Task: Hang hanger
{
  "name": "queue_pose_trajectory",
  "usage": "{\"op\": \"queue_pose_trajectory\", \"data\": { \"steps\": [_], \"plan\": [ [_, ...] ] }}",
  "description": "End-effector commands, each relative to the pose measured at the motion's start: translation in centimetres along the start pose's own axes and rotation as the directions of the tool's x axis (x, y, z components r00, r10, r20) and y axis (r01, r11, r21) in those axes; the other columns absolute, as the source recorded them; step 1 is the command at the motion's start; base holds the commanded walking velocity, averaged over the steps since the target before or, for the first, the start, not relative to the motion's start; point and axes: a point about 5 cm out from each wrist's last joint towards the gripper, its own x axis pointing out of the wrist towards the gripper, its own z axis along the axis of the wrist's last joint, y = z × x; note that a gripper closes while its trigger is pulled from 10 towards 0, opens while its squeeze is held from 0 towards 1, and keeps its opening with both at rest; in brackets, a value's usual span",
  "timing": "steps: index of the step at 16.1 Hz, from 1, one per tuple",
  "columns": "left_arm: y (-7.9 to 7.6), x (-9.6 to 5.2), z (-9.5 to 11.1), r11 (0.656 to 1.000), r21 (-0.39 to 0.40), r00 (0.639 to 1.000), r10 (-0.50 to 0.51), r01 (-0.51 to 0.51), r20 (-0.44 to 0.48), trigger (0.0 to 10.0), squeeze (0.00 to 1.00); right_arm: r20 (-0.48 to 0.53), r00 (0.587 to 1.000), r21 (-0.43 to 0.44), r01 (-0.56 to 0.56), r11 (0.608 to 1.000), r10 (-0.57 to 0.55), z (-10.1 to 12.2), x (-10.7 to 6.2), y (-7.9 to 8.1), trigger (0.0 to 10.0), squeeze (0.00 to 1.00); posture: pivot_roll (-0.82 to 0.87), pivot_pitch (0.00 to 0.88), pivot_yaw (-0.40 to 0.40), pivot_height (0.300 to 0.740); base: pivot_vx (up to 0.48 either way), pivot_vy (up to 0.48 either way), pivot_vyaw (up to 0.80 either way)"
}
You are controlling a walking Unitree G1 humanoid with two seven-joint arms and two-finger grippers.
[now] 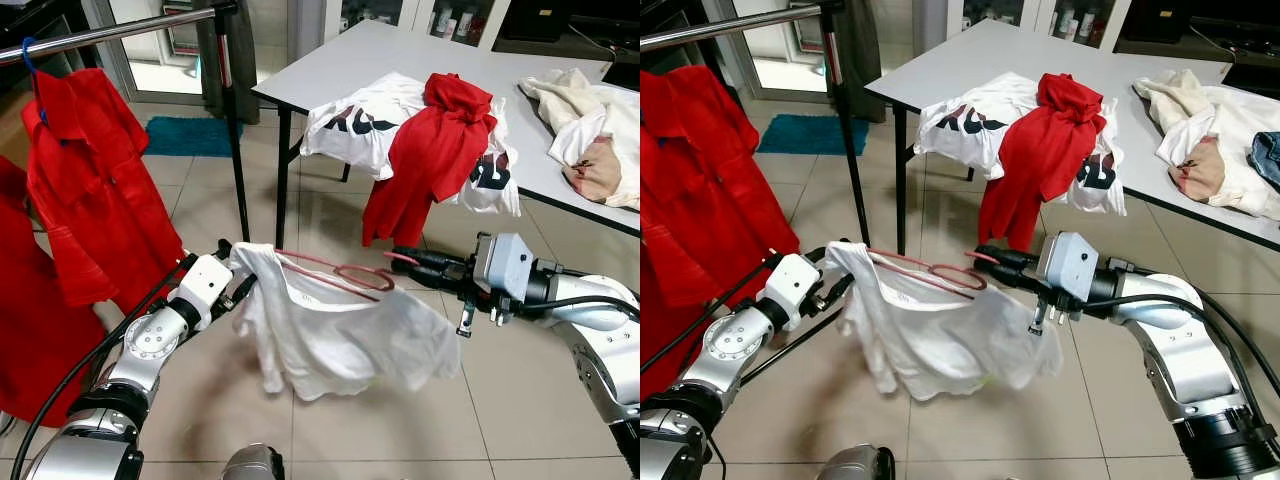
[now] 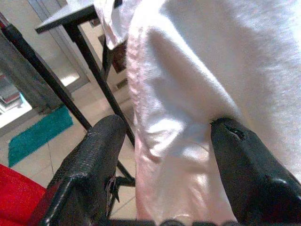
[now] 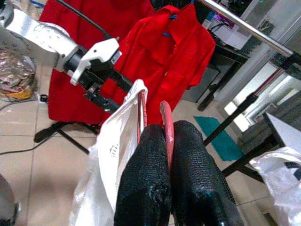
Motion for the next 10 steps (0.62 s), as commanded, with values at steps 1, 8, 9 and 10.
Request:
{"op": "queue_pose_trajectory", "data": {
  "steps": [1,8,9,10],
  "plan": [
    [0.2,-0.1,-0.4,1.000,-0.010,0.999,-0.015,0.015,-0.034,10.0,0.00,0.022,1.000,-0.022,0.020,1.000,-0.019,0.8,-0.5,-0.8,0.0,0.00,0.10,0.007,-0.002,0.740,0.000,0.000,0.00],
    [-2.0,-0.4,-1.5,0.968,-0.186,0.982,-0.182,0.170,-0.049,10.0,0.00,0.062,0.998,-0.019,-0.004,1.000,0.005,1.7,0.0,-0.6,0.0,0.00,0.11,0.005,-0.002,0.740,0.000,0.000,0.00],
    [-2.0,-0.3,-1.5,0.967,-0.182,0.981,-0.189,0.177,-0.048,10.0,0.00,0.068,0.998,-0.018,-0.009,1.000,0.010,1.9,0.1,-0.6,0.0,0.00,0.11,0.006,-0.001,0.740,0.000,0.000,0.00],
    [-2.0,-0.3,-1.4,0.967,-0.182,0.981,-0.189,0.178,-0.047,10.0,0.00,0.069,0.998,-0.018,-0.011,1.000,0.012,1.9,0.1,-0.5,0.0,0.00,0.11,0.006,-0.001,0.740,0.000,0.000,0.00]
  ]
}}
